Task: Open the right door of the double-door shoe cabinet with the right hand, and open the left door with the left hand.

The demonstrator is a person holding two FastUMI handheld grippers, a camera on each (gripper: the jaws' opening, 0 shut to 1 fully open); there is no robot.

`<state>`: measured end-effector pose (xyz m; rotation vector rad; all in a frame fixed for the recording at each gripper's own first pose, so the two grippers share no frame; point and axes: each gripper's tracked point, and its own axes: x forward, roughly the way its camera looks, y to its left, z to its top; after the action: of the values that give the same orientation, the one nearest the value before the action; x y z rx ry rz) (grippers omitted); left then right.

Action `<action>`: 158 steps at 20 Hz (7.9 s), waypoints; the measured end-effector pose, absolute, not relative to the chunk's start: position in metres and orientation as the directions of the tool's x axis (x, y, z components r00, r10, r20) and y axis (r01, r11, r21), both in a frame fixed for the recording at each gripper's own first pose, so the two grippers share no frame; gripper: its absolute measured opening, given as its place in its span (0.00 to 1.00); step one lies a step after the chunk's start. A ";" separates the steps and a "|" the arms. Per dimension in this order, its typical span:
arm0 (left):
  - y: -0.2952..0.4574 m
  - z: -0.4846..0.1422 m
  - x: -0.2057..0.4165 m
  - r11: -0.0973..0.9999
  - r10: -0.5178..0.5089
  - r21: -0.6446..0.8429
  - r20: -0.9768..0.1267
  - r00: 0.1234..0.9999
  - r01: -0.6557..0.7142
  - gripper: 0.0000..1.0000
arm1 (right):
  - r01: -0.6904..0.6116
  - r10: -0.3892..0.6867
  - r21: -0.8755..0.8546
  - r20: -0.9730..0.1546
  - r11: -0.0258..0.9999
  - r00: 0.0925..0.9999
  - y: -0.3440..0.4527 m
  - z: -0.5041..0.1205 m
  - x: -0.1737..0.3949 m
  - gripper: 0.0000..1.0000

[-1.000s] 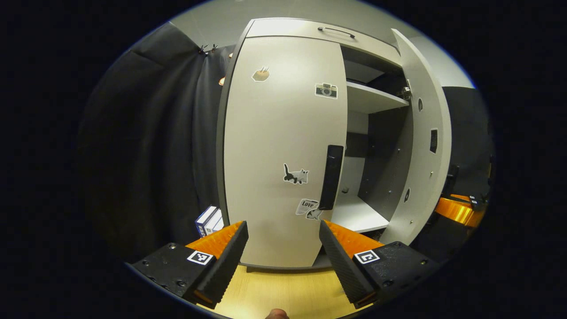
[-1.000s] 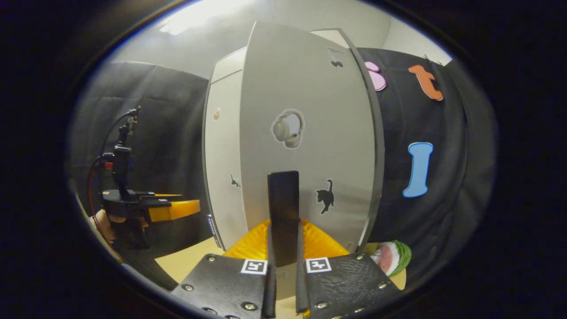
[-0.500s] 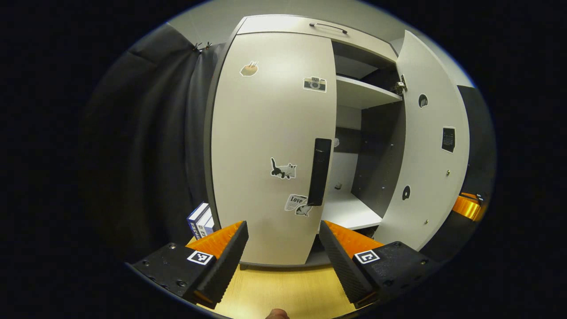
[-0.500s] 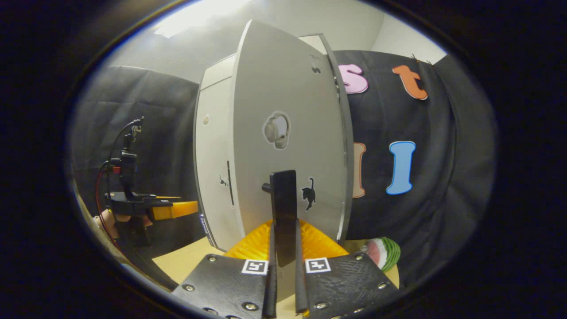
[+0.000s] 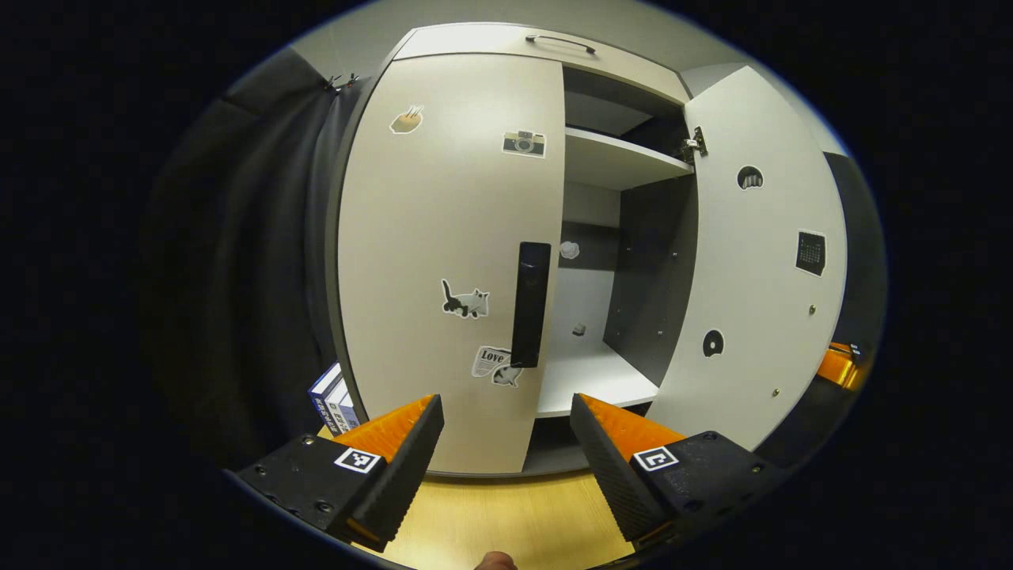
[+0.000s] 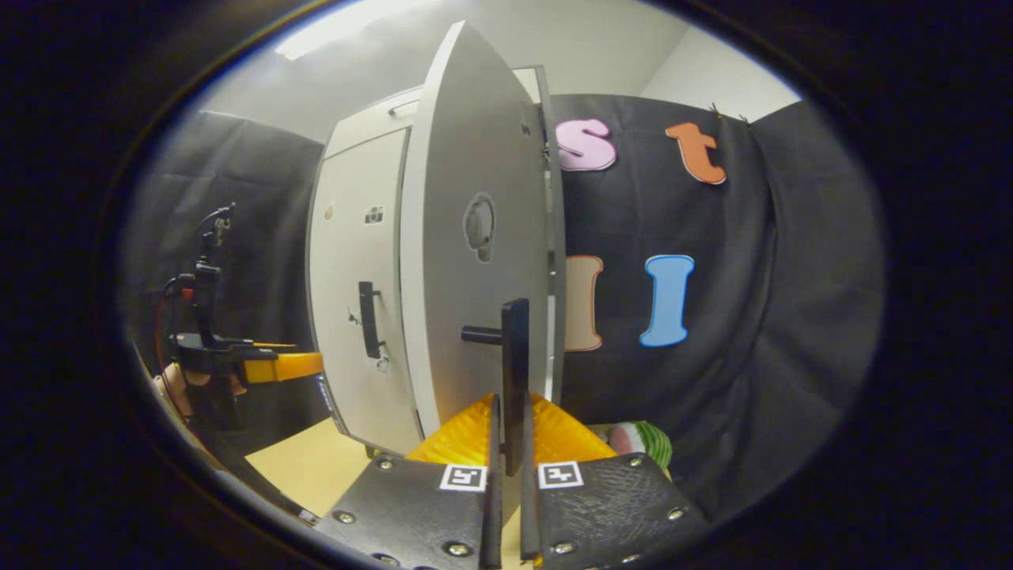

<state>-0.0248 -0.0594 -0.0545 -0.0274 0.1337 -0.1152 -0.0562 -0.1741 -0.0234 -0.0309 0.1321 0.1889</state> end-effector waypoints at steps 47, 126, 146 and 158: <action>-0.076 -0.025 0.100 0.993 -0.112 0.033 -0.064 0.992 0.114 0.94 | 0.216 -0.199 0.115 -0.141 0.970 0.970 -0.292 -0.035 -0.115 0.98; 0.075 -0.037 -0.077 0.901 -0.427 0.080 0.000 0.904 0.426 0.26 | 0.095 -0.069 0.135 -0.183 0.986 0.981 -0.264 -0.049 -0.073 0.99; 0.148 -0.026 -0.097 0.955 -0.290 0.075 0.053 0.955 0.286 0.14 | 0.059 -0.035 0.131 -0.180 0.990 0.983 -0.256 -0.049 -0.078 0.99; 0.188 -0.025 -0.107 0.986 -0.154 0.076 0.064 0.986 0.149 0.14 | 0.061 -0.038 0.128 -0.177 0.990 0.983 -0.256 -0.046 -0.082 0.99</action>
<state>-0.1070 0.1877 -0.0252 0.0710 -0.0702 -0.1526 -0.0819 -0.2560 -0.0461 0.1334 0.1755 -0.0501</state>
